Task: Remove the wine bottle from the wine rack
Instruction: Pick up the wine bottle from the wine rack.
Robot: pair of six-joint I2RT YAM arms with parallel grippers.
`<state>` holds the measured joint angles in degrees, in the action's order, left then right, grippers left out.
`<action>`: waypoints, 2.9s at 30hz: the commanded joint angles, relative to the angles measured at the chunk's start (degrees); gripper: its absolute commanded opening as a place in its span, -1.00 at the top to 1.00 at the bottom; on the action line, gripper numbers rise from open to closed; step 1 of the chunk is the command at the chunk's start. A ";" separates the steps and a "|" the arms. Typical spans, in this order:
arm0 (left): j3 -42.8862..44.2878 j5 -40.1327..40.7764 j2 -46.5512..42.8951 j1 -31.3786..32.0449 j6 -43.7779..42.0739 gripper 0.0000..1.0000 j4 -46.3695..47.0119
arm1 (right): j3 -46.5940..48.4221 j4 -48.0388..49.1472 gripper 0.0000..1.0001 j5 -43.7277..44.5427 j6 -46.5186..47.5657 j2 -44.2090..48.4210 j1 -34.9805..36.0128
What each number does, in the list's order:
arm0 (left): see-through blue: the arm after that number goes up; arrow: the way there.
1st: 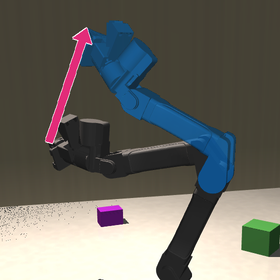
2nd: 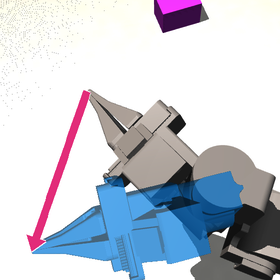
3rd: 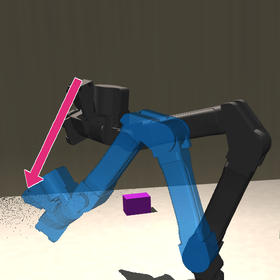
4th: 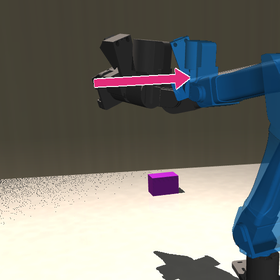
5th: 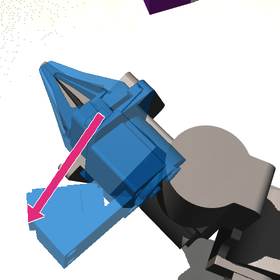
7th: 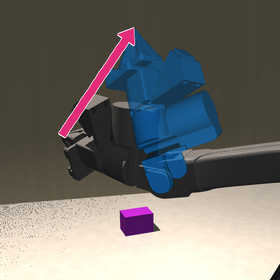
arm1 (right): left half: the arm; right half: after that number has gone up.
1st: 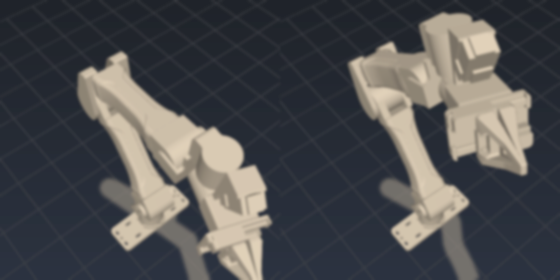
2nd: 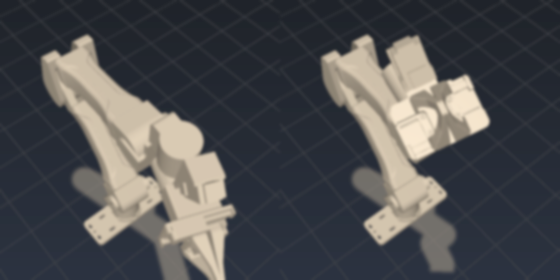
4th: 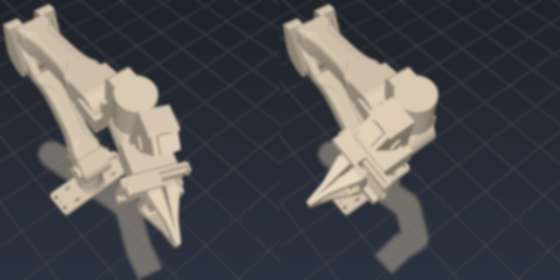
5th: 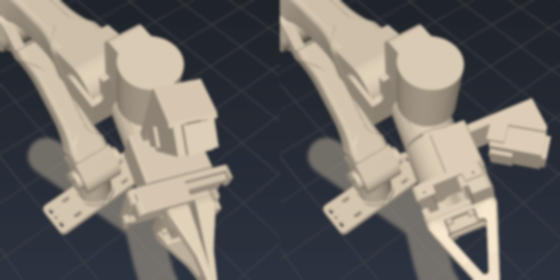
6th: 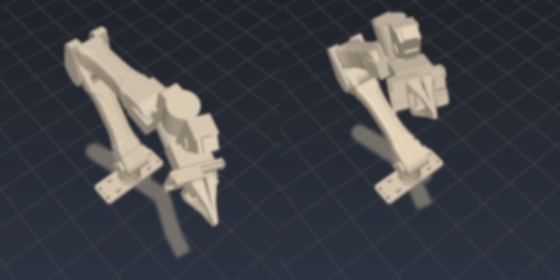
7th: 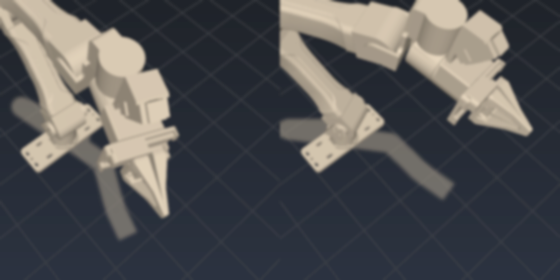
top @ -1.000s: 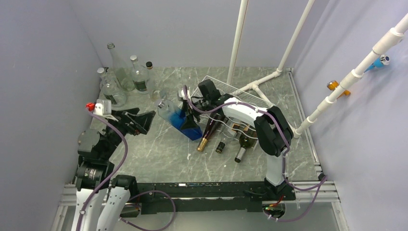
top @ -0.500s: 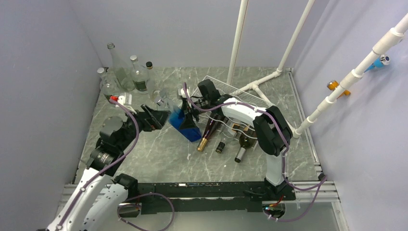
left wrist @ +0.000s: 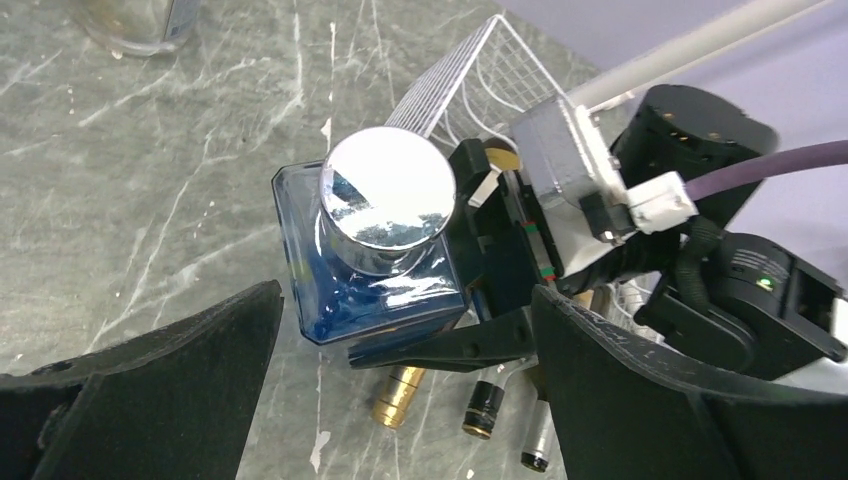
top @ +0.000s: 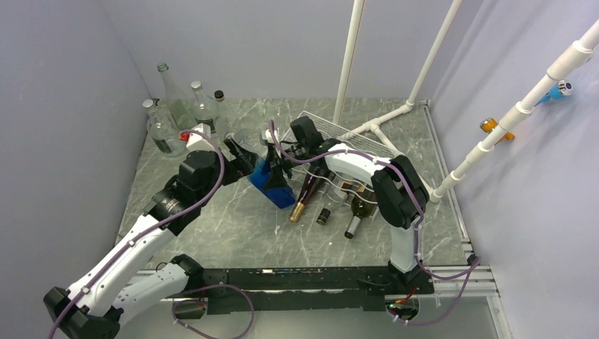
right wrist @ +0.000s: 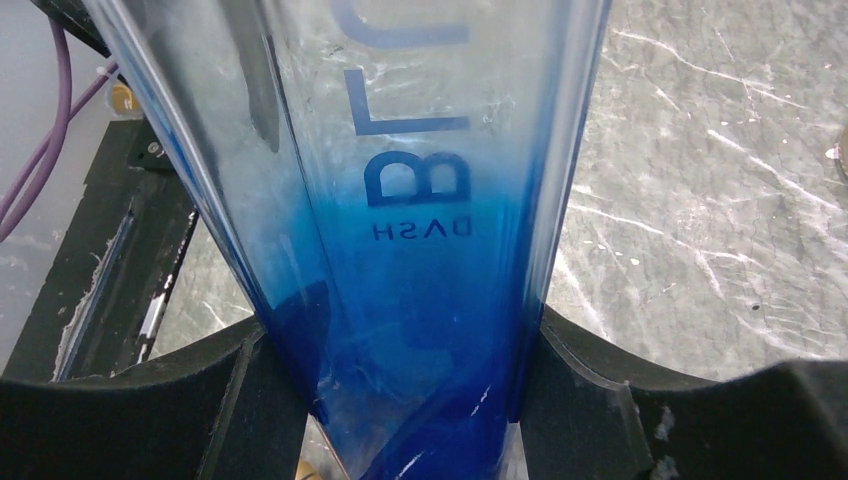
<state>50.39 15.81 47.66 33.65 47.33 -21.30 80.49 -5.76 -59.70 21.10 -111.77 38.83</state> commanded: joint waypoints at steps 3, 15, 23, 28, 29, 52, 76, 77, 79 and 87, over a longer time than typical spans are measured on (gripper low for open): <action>2.99 6.02 3.91 2.88 2.55 -0.99 0.75 | 1.25 7.02 1.00 -5.55 -1.34 1.81 -0.16; 3.66 13.03 9.25 6.15 2.77 -0.93 3.80 | 0.83 7.97 1.00 -5.85 -2.53 2.08 -0.16; 3.14 15.01 9.80 6.74 2.77 -0.88 4.17 | 0.81 8.33 1.00 -5.99 -2.99 2.08 -0.18; 2.62 15.43 10.12 6.77 2.45 -0.81 5.22 | 0.80 8.48 1.00 -6.02 -3.24 2.16 -0.20; 2.61 15.51 10.23 6.77 2.48 -0.80 5.33 | 0.77 8.55 1.00 -6.10 -3.26 2.17 -0.20; 4.20 14.64 13.38 7.13 -0.64 1.00 6.10 | -0.04 9.94 1.00 -5.95 -4.14 2.52 0.00; -0.33 12.66 5.43 7.22 -9.75 1.00 17.03 | 3.58 2.07 -0.53 -4.53 -5.30 2.82 0.37; -0.44 12.66 5.09 7.22 -10.02 1.00 17.18 | 4.41 0.78 -0.56 -4.62 -4.87 2.67 0.37; -0.77 12.63 4.38 7.22 -10.58 1.00 17.74 | 5.54 -0.76 -0.62 -4.99 -4.40 2.65 0.37; -0.73 13.02 2.66 7.22 -11.86 1.00 17.73 | 8.24 -5.52 -0.85 -3.32 -2.84 3.07 0.28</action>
<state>47.72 28.53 53.91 40.60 35.53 -13.47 85.23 -7.64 -62.02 16.82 -111.59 39.44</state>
